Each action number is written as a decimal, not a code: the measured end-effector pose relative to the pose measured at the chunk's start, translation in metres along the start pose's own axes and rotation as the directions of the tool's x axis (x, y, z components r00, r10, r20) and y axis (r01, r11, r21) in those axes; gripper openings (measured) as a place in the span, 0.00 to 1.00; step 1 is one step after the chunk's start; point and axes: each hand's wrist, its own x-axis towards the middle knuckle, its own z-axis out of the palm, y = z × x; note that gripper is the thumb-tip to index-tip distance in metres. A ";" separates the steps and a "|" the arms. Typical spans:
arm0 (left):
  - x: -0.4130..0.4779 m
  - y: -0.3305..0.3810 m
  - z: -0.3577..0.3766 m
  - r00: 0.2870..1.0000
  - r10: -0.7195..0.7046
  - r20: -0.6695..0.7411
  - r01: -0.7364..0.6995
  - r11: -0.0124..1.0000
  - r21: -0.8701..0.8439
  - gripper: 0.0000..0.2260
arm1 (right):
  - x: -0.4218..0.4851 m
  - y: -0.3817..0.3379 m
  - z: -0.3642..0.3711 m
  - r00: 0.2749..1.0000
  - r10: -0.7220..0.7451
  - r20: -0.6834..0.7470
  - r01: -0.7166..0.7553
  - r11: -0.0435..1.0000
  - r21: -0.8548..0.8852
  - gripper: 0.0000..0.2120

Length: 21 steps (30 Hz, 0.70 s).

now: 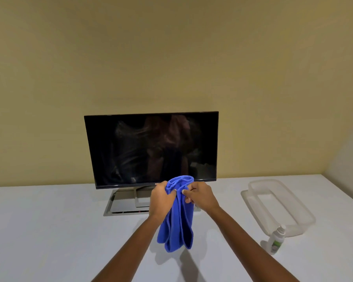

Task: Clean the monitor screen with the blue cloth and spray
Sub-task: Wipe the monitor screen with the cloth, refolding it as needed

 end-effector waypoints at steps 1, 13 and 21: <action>0.002 0.002 0.001 1.000 -0.002 0.019 0.003 1.000 -0.021 0.01 | 0.000 -0.002 0.002 0.999 -0.032 -0.032 0.032 0.999 0.009 0.13; 0.030 0.008 -0.023 0.996 -0.013 0.084 0.034 0.969 -0.245 0.09 | 0.007 0.008 0.025 0.908 -0.382 -0.170 0.379 0.924 -0.050 0.12; 0.049 0.007 -0.059 0.977 -0.087 0.192 0.184 0.802 -0.569 0.04 | 0.015 -0.005 0.047 0.854 -0.516 -0.060 0.511 0.856 -0.081 0.31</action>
